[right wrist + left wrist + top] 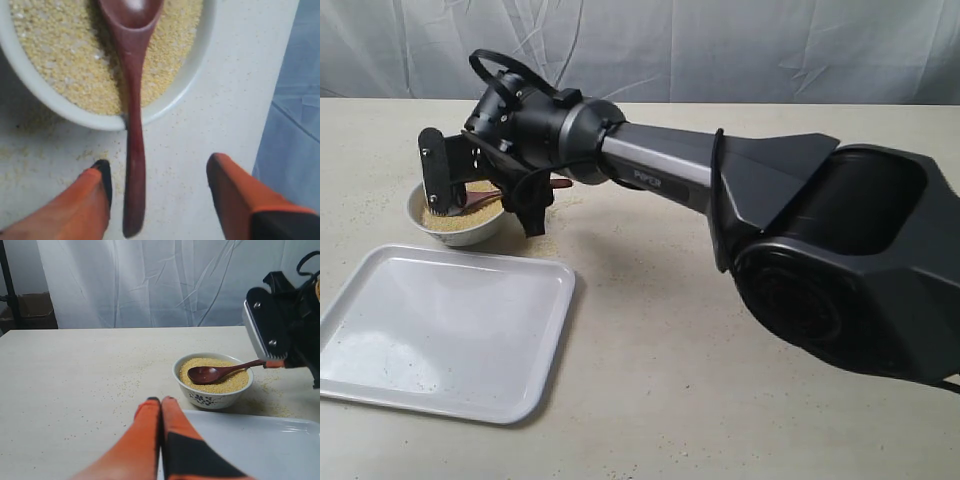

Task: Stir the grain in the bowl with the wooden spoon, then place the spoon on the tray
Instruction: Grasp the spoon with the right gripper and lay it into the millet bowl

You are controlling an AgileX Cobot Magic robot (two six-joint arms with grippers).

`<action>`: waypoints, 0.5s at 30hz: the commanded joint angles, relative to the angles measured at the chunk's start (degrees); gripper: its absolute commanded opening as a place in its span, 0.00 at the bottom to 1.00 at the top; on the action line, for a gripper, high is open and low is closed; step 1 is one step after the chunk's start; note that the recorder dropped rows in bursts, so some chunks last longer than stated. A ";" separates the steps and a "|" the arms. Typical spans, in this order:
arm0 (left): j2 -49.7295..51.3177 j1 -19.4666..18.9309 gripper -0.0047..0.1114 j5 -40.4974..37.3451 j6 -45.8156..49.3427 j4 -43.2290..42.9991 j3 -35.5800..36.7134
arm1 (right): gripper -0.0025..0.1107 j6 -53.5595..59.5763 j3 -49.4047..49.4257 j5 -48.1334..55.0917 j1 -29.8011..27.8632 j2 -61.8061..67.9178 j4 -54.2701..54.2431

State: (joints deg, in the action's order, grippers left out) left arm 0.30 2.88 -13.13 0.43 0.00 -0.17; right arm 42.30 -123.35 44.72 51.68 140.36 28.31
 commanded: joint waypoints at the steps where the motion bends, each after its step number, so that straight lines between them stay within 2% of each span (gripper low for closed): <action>1: -0.30 0.03 0.04 0.69 0.01 0.00 0.17 | 0.52 -3.42 -0.40 5.59 1.03 -5.79 0.99; 5: -0.30 0.03 0.04 0.69 0.01 0.00 0.17 | 0.51 -16.09 -0.40 12.25 3.04 -10.13 0.76; 7: -0.30 0.03 0.04 0.69 0.01 0.00 0.17 | 0.41 -20.33 -0.40 15.44 3.80 -11.62 0.76; 11: -0.30 0.03 0.04 0.69 0.01 0.00 0.17 | 0.07 -23.06 -0.40 22.08 4.32 -14.61 -4.85; 12: -0.30 0.03 0.04 0.69 0.01 0.00 0.17 | 0.02 -23.34 -0.40 23.85 4.32 -15.33 -8.26; 15: -0.30 0.03 0.04 0.69 0.01 0.00 0.17 | 0.02 -23.19 -0.40 25.24 2.33 -16.83 -17.69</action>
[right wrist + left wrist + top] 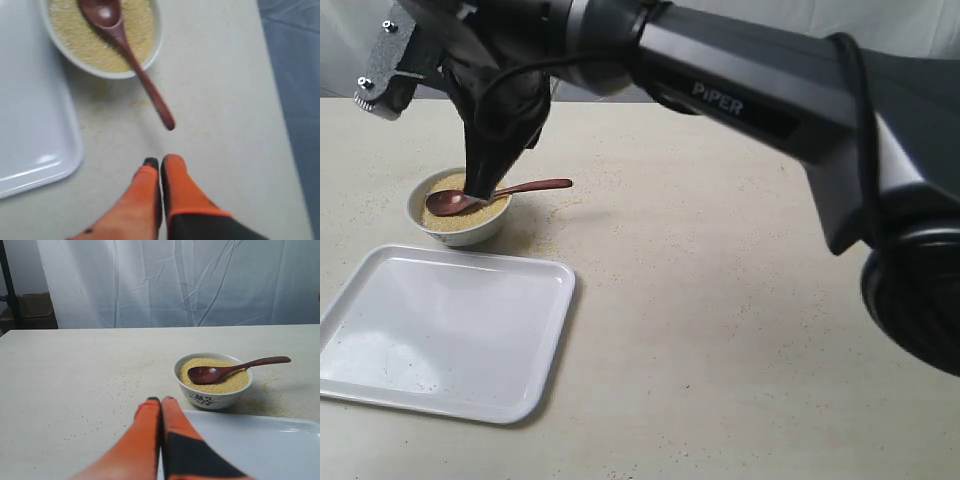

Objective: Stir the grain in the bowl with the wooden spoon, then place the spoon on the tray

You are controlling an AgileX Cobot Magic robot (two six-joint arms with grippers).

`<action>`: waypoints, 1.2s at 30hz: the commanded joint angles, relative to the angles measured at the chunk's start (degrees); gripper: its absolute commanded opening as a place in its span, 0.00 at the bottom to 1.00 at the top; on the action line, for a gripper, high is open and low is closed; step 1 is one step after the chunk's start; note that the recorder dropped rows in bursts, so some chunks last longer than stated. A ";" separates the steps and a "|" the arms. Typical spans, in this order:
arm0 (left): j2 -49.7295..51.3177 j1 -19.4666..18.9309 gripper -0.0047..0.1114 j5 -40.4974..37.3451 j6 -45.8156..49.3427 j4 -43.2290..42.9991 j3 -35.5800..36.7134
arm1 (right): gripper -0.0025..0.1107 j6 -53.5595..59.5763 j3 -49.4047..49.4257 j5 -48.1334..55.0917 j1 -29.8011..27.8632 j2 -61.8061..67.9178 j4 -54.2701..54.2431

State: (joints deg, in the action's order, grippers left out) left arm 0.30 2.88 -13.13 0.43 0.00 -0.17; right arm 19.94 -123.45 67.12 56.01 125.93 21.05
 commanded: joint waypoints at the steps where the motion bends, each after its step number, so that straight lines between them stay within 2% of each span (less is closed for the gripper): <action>1: -0.30 0.03 0.04 0.69 0.01 0.00 0.17 | 0.02 -0.83 -0.31 2.84 -3.01 -2.59 -13.17; 4: -0.30 0.03 0.04 0.69 0.01 0.00 0.17 | 0.02 -1.55 -0.17 2.84 -8.54 -3.45 -28.60; 8: -0.30 0.03 0.04 0.69 0.01 0.00 0.17 | 0.02 -4.99 0.07 2.84 -19.14 -3.54 -52.96; 10: -0.30 0.03 0.04 0.69 0.01 0.00 0.17 | 0.02 -9.03 2.40 2.84 -22.56 -4.01 -61.51; 12: -0.30 0.03 0.04 0.69 0.01 0.00 0.17 | 0.02 -13.49 7.90 -8.98 -23.54 -6.66 -63.47; 14: -0.30 0.03 0.04 0.69 0.01 0.00 0.17 | 0.02 -17.27 16.18 -25.26 -21.58 -10.31 -61.83; 17: -0.30 0.03 0.04 0.69 0.01 0.00 0.17 | 0.02 -21.04 30.92 -54.01 -15.81 -16.66 -62.57; 19: -0.30 0.03 0.04 0.69 0.01 0.00 0.17 | 0.02 -22.76 41.45 -75.95 -10.40 -19.81 -67.90; 21: -0.30 0.03 0.04 0.69 0.01 0.00 0.17 | 0.02 -25.16 48.71 -91.28 -5.13 -20.77 -75.71; 23: -0.30 0.03 0.04 0.69 0.01 0.00 0.17 | 0.02 -28.73 54.28 -101.43 -1.49 -20.33 -79.49; 26: -0.30 0.03 0.04 0.69 0.01 0.00 0.17 | 0.03 -38.42 58.37 -103.73 0.84 -17.72 -77.71; 28: -0.30 0.03 0.04 0.69 0.01 0.00 0.17 | 0.03 -49.88 59.51 -103.48 1.11 -14.63 -74.13; 32: -0.30 0.03 0.04 0.69 0.01 0.00 0.17 | 0.03 -81.19 59.74 -108.17 0.55 -7.03 -54.11; 34: -0.30 0.03 0.04 0.69 0.01 0.00 0.17 | 0.09 -91.62 59.74 -115.93 0.54 -3.10 -49.33; 36: -0.30 0.03 0.04 0.69 0.01 0.00 0.17 | 0.23 -94.79 59.74 -119.70 0.54 -0.25 -49.33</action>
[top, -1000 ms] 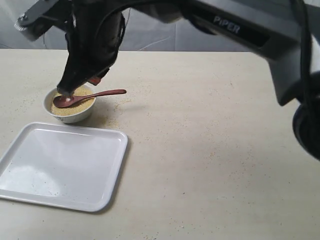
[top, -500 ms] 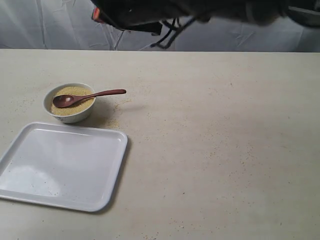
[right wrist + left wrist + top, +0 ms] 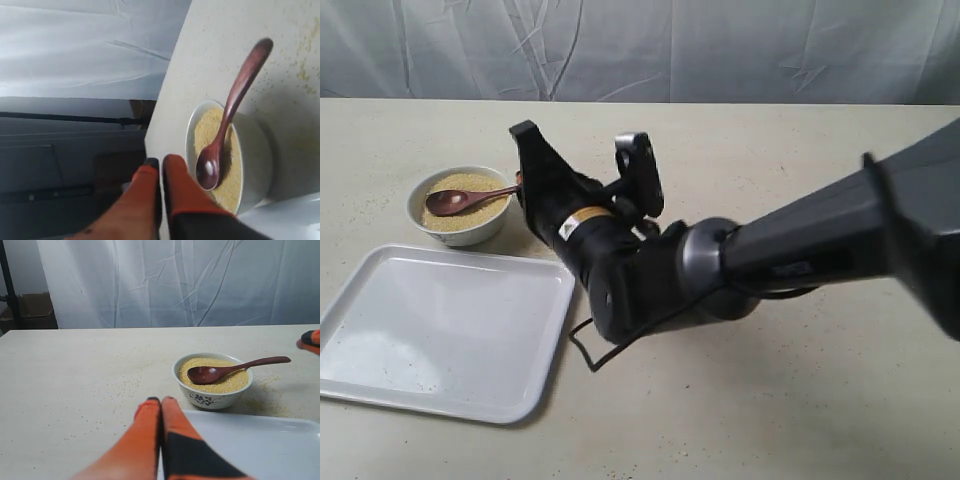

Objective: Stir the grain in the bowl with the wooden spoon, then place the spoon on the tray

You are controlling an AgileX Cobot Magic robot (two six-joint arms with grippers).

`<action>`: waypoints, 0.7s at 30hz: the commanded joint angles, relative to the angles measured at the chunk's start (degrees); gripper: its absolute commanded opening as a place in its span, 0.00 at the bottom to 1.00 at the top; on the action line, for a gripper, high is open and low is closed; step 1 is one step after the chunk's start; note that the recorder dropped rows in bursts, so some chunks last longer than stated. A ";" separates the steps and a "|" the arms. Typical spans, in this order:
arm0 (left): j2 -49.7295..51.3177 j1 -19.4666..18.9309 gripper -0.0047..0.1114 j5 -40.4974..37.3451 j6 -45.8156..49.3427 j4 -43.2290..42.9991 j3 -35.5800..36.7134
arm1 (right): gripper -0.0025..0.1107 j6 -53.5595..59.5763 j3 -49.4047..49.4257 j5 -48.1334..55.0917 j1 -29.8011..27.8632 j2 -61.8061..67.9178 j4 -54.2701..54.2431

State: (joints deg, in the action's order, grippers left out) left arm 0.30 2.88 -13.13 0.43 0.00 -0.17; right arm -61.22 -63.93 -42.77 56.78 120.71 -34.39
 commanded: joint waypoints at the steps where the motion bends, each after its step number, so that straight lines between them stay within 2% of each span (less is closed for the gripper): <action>1: -0.30 0.03 0.04 0.69 0.01 0.00 0.17 | 0.31 -13.90 0.22 -9.81 -0.23 5.73 6.11; 3: -0.30 0.03 0.04 0.69 0.01 0.00 0.17 | 0.42 -13.79 0.22 -9.67 -0.34 7.18 5.10; 4: -0.30 0.03 0.04 0.69 0.01 0.00 0.17 | 0.43 -13.79 0.22 -9.80 -0.67 7.86 5.03; 14: -0.30 0.03 0.04 0.69 0.01 0.00 0.17 | 0.41 -13.70 -0.56 -10.22 -6.03 10.85 7.98; 17: -0.30 0.03 0.04 0.69 0.01 0.00 0.17 | 0.41 -13.70 -3.62 -8.41 -7.37 12.16 10.51; 19: -0.30 0.03 0.04 0.69 0.01 0.00 0.17 | 0.41 -13.70 -8.75 -1.90 -7.75 13.64 11.41; 21: -0.30 0.03 0.04 0.69 0.01 0.00 0.17 | 0.41 -13.21 -12.01 0.00 -7.75 14.97 11.44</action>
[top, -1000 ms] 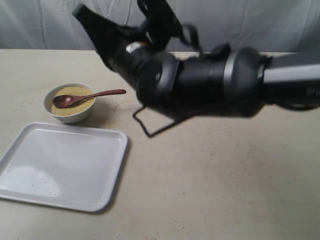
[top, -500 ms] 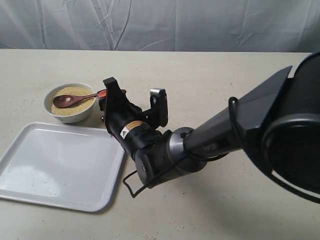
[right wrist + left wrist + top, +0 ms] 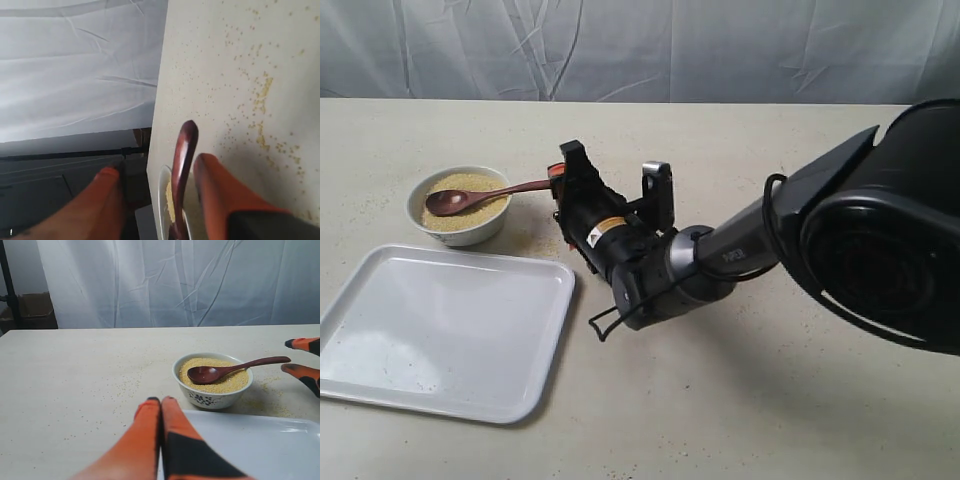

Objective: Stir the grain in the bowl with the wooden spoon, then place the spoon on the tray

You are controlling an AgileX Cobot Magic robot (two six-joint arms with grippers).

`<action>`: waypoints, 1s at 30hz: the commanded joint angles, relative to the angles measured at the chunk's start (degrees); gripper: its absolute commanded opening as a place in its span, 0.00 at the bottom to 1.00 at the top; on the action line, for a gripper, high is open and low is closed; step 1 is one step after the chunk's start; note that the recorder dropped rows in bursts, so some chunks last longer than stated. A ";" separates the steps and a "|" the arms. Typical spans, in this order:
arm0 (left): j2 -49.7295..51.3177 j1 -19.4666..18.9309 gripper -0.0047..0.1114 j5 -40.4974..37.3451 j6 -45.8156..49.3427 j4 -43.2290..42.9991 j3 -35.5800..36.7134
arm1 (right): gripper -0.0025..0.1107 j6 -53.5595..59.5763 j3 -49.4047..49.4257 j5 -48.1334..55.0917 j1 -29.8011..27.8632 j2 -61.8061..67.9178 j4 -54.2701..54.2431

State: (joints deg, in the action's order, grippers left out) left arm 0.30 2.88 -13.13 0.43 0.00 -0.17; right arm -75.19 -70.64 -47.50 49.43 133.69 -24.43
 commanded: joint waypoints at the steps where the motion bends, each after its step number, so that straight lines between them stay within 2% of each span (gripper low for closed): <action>1: -0.30 0.03 0.04 0.69 0.01 0.00 0.17 | 0.41 0.87 -6.43 4.73 -0.40 2.57 2.01; 9: -0.30 0.03 0.04 0.69 0.01 0.00 0.17 | 0.41 1.54 -13.63 6.09 -0.67 6.60 -0.70; 11: -0.30 0.03 0.04 0.69 0.01 0.00 0.17 | 0.36 2.16 -14.28 6.00 -0.78 7.11 -1.45; 12: -0.30 0.14 0.04 0.69 0.01 0.00 0.17 | 0.27 3.87 -14.28 6.24 -0.78 7.11 -2.99; 13: -0.30 0.14 0.04 0.69 0.01 0.00 0.17 | 0.23 4.60 -14.28 6.24 -0.78 7.11 -3.35; 15: -0.30 0.14 0.04 0.69 0.01 0.00 0.17 | 0.01 6.27 -14.28 6.24 -0.78 7.11 -5.63; 21: -0.30 0.14 0.04 0.69 0.01 0.00 0.17 | 0.02 7.14 -14.28 -5.43 -0.78 5.85 -1.99; 25: -0.30 0.14 0.04 0.69 0.01 0.00 0.17 | 0.02 28.18 -14.28 -4.44 -1.15 2.23 4.59; 30: -0.30 0.14 0.04 0.69 0.01 0.00 0.17 | 0.02 48.00 -14.28 2.63 -2.62 -3.73 9.13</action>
State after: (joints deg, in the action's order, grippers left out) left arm 0.30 2.88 -13.13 0.43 0.00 -0.17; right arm -38.41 -84.65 -47.76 47.95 133.47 -17.89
